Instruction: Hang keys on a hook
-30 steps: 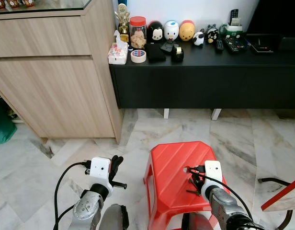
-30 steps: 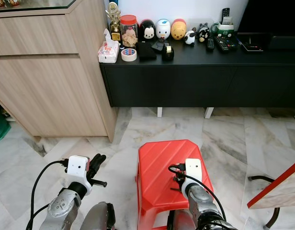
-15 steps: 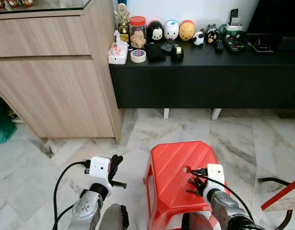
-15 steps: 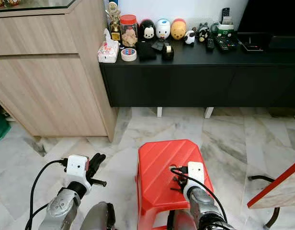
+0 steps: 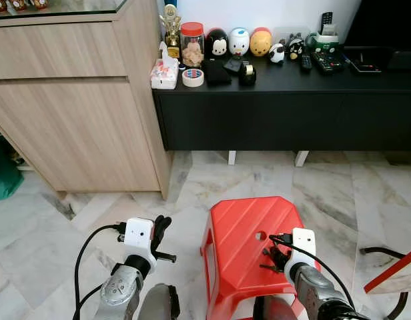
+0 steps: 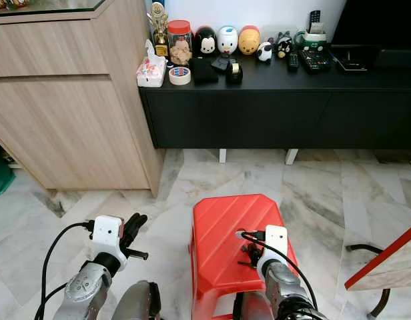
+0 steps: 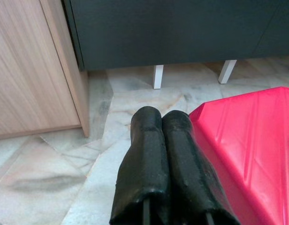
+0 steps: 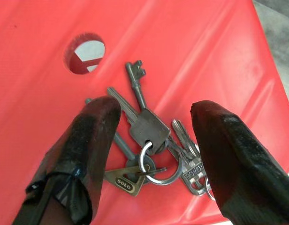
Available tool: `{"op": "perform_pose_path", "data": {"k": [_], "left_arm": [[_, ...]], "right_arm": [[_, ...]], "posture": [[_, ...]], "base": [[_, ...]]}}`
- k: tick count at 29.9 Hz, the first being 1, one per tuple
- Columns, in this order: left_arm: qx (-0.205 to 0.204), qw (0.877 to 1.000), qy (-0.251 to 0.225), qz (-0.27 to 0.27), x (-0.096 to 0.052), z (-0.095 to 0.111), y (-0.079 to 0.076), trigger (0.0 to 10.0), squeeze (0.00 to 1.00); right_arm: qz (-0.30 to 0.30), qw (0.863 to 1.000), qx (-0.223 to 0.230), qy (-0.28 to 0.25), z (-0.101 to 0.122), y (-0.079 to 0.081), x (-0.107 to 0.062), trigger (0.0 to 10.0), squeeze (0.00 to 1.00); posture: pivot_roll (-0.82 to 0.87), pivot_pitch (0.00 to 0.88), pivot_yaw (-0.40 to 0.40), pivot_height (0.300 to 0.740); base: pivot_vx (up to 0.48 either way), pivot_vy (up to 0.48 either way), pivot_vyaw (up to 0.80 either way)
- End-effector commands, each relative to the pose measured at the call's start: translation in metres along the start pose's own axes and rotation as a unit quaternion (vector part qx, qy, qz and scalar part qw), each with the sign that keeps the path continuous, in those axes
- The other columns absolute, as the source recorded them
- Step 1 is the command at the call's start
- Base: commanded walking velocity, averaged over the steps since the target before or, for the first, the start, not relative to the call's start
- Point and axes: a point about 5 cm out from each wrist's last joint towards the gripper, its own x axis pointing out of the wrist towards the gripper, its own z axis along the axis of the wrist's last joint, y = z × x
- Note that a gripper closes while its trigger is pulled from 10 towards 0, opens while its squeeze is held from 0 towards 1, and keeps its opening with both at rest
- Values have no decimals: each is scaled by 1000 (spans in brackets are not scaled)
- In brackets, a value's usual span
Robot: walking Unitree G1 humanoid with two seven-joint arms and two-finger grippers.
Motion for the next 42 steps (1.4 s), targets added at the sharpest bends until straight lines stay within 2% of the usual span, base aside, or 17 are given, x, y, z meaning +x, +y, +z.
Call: {"op": "perform_pose_path", "data": {"k": [1, 16, 17, 18, 19, 20, 42], "left_arm": [[7, 1000, 5, -6, -1, 0, 0, 10000, 0], [11, 1000, 7, -7, -2, 1, 1, 10000, 0], [11, 1000, 7, -7, -2, 0, 1, 10000, 0], [11, 1000, 7, -7, -2, 0, 1, 10000, 0], [11, 1000, 7, -7, -2, 0, 1, 10000, 0], [11, 1000, 7, -7, -1, 0, 1, 10000, 0], [10, 1000, 9, -4, 0, -1, 1, 10000, 0]], "right_arm": [[-8, 1000, 8, 20, -9, -4, -1, 10000, 0], [-3, 999, 8, 34, -14, -2, -2, 10000, 0], [-2, 999, 7, 35, -15, -2, -2, 1961, 0], [-2, 999, 7, 35, -15, -2, -2, 1961, 0], [-1, 999, 6, 36, -15, -1, -2, 549, 0], [-1, 999, 5, 37, -16, -1, -2, 196, 0], [4, 999, 2, 35, -16, 1, -2, 0, 0]], "posture": [[65, 90, 23, 613], [71, 93, 27, 613], [71, 93, 27, 613], [71, 93, 27, 613], [72, 93, 28, 613], [71, 92, 28, 613], [67, 88, 23, 613]], "base": [[0, 0, 0], [0, 0, 0], [0, 0, 0], [0, 0, 0], [0, 0, 0], [0, 0, 0], [0, 0, 0]]}}
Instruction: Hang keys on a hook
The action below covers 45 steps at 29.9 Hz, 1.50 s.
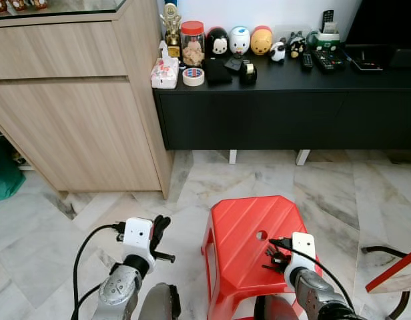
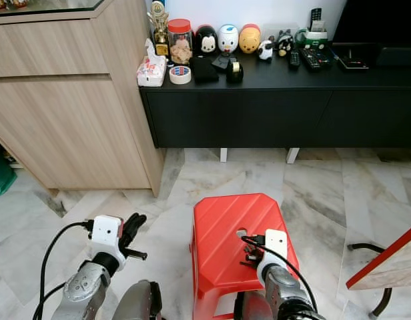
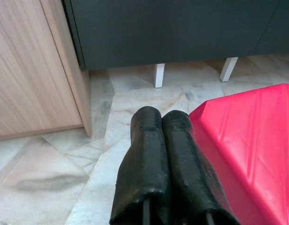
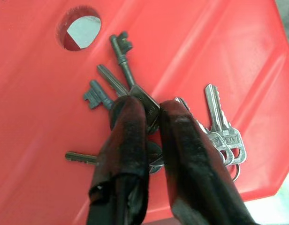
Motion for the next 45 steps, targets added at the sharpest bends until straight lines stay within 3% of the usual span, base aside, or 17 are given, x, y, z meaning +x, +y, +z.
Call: {"op": "perform_pose_path", "data": {"k": [1, 21, 26, 34, 35, 36, 37, 45], "left_arm": [[4, 1000, 7, -4, 0, -1, -1, 10000, 0], [-1, 1000, 0, -1, 13, 1, -5, 10000, 0], [-3, 1000, -4, 4, 15, 1, -5, 10000, 0], [-4, 1000, -7, 8, 18, 1, -4, 10000, 0], [-4, 1000, -7, 8, 18, 1, -4, 10000, 0], [-4, 1000, -7, 8, 18, 0, -4, 10000, 0], [-5, 1000, -8, 8, 19, 0, -5, 10000, 0], [-6, 1000, -8, 8, 21, -1, -5, 10000, 0]], "right_arm": [[1, 1000, 0, 15, -9, 1, -1, 0, 0], [22, 997, 20, -78, 23, 7, 0, 0, 0], [20, 990, 37, -137, 33, 4, -3, 0, 0], [35, 973, 28, -227, 42, 2, -14, 0, 0], [37, 971, 27, -235, 43, 2, -16, 2549, 0], [38, 970, 26, -239, 44, 2, -17, 5725, 0], [40, 968, 17, -246, 44, 2, -19, 10000, 0], [63, 956, 9, -288, 49, 5, -30, 10000, 0]], "posture": [[67, 88, 23, 613], [43, 46, -2, 613], [38, 32, -14, 613], [20, 4, -20, 613], [20, 4, -20, 613], [20, 4, -20, 613], [16, 0, -21, 613], [-2, 0, -20, 613]], "base": [[0, 0, 0], [0, 0, 0], [0, 0, 0], [0, 0, 0], [0, 0, 0], [0, 0, 0], [0, 0, 0], [0, 0, 0]]}}
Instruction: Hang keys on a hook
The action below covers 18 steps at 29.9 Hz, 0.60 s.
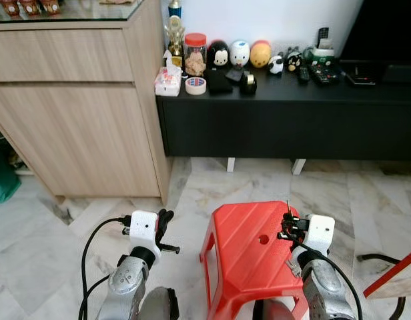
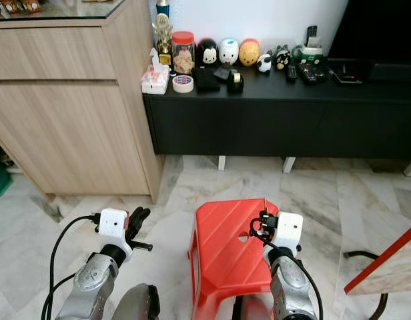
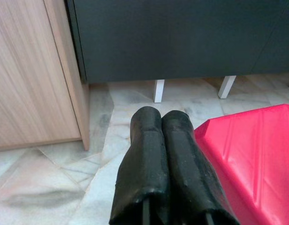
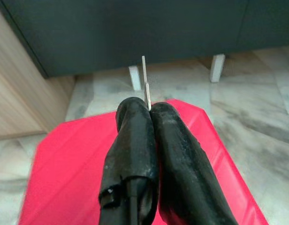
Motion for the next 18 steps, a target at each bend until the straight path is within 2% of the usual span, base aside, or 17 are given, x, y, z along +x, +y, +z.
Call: {"op": "perform_pose_path", "data": {"k": [1, 10, 18], "left_arm": [[3, 1000, -1, -1, 2, 0, -1, 10000, 0], [4, 1000, -5, -1, 3, 0, 1, 10000, 0], [6, 1000, -4, 1, 2, -1, 2, 10000, 0]], "right_arm": [[4, 1000, 7, -22, 7, 2, 0, 10000, 0], [0, 1000, 15, -5, 4, 8, 0, 10000, 0], [-11, 1000, 9, 18, -4, 0, -4, 10000, 0]], "posture": [[-1, 0, -19, 622], [9, 0, -17, 677], [9, 0, -17, 727]], "base": [[0, 0, 0], [0, 0, 0], [0, 0, 0]]}}
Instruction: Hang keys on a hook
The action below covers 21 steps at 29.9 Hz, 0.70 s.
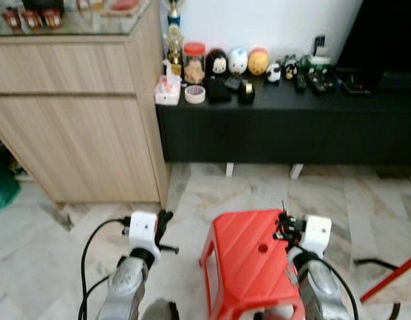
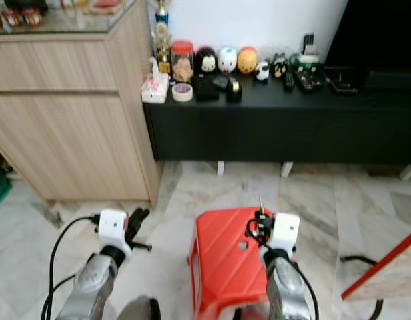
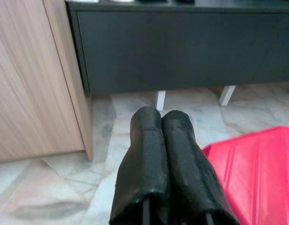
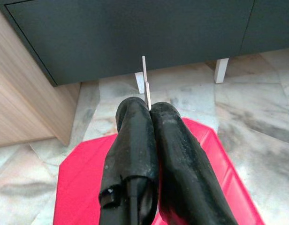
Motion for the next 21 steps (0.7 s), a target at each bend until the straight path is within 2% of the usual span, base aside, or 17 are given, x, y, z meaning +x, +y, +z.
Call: {"op": "perform_pose_path", "data": {"k": [1, 21], "left_arm": [[2, 1000, 4, 0, 0, -2, 1, 10000, 0], [-2, 1000, 16, -7, -5, -7, 1, 10000, 0]], "right_arm": [[-9, 1000, 0, 8, -2, -5, -2, 10000, 0], [-11, 1000, 2, 29, -5, -3, -1, 10000, 0]], "posture": [[9, 0, -17, 737], [17, 0, -17, 740]], "base": [[0, 0, 0], [0, 0, 0]]}}
